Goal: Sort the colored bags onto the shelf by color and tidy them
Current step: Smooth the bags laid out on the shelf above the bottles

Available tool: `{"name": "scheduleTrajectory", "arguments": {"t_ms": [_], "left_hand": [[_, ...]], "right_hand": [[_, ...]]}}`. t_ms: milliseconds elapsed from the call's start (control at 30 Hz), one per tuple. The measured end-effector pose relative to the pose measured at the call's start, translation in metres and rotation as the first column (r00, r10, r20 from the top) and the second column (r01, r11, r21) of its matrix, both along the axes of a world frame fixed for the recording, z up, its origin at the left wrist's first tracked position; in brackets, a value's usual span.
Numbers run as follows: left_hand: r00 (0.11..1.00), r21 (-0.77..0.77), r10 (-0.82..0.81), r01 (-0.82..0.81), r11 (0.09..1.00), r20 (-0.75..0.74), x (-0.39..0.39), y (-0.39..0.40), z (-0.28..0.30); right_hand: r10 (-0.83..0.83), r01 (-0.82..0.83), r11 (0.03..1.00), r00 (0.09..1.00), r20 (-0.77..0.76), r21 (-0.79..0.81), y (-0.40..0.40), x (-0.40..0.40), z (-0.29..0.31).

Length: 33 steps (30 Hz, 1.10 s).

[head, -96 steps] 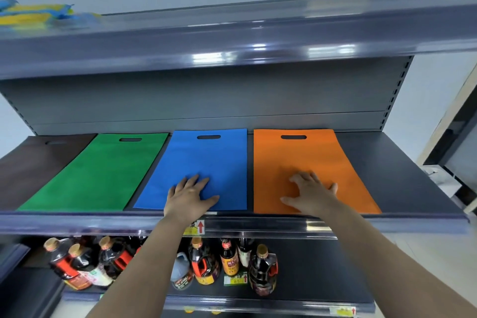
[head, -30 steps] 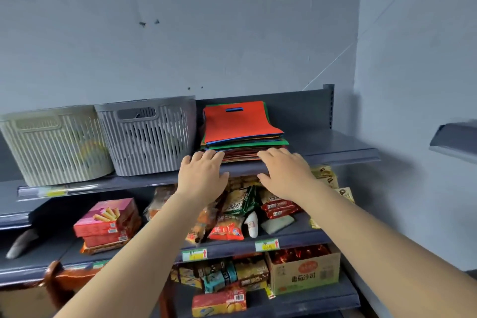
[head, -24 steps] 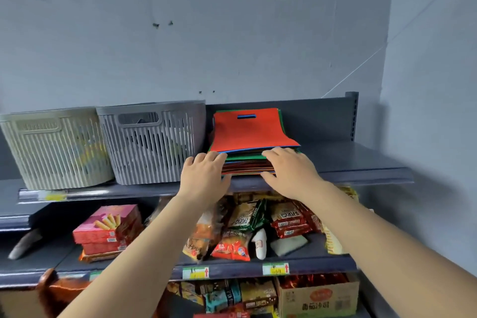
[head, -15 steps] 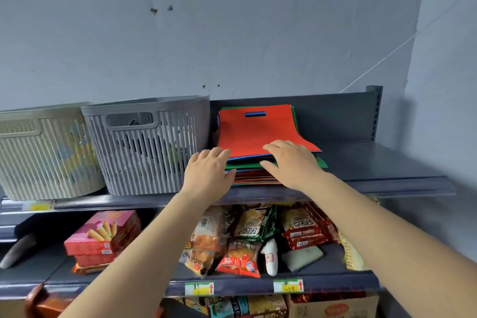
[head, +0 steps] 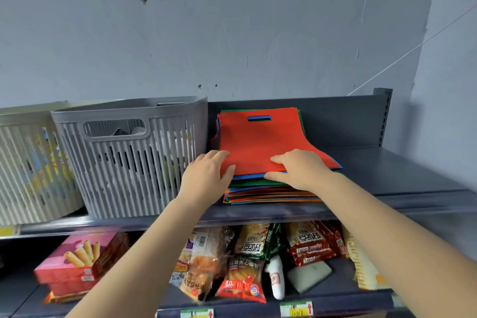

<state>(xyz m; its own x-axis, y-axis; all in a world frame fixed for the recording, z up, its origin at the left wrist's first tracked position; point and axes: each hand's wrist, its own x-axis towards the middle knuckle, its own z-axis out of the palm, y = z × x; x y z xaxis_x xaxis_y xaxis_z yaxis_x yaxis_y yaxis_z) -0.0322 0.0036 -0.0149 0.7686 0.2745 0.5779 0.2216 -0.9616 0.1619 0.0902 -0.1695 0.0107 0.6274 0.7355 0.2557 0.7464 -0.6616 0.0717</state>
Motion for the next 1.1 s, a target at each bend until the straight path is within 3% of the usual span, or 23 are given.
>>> {"name": "scheduleTrajectory", "arguments": {"t_ms": [167, 300, 433, 533, 667, 833, 1100], "left_hand": [[0.998, -0.05, -0.046, 0.048, 0.998, 0.04, -0.004, 0.002, -0.005], [0.993, -0.067, -0.071, 0.078, 0.995, 0.099, -0.004, 0.001, -0.004], [0.991, 0.007, -0.129, 0.129, 0.992, -0.024, 0.002, -0.001, -0.003], [0.983, 0.01, -0.15, 0.152, 0.988, -0.104, 0.007, -0.005, -0.003], [0.987, -0.052, -0.145, 0.142, 0.989, -0.067, 0.01, -0.003, 0.007], [0.974, 0.041, -0.105, 0.116, 0.992, -0.203, 0.01, -0.004, 0.014], [0.994, -0.059, -0.098, 0.096, 0.994, -0.042, 0.013, -0.001, 0.016]], "right_hand": [[0.019, -0.011, 0.982, 0.999, -0.042, 0.187, -0.007, 0.005, -0.001], [-0.11, 0.128, 0.911, 0.992, -0.069, 0.393, -0.013, 0.014, 0.003], [-0.161, 0.183, 0.835, 0.983, -0.088, 0.52, -0.024, 0.023, 0.003], [-0.157, 0.193, 0.829, 0.981, -0.114, 0.524, -0.031, 0.024, 0.001], [-0.158, 0.203, 0.842, 0.979, -0.13, 0.501, -0.038, 0.025, 0.001], [-0.161, 0.206, 0.847, 0.978, -0.133, 0.49, -0.041, 0.023, 0.001], [-0.143, 0.186, 0.856, 0.982, -0.123, 0.482, -0.042, 0.021, 0.0]]}}
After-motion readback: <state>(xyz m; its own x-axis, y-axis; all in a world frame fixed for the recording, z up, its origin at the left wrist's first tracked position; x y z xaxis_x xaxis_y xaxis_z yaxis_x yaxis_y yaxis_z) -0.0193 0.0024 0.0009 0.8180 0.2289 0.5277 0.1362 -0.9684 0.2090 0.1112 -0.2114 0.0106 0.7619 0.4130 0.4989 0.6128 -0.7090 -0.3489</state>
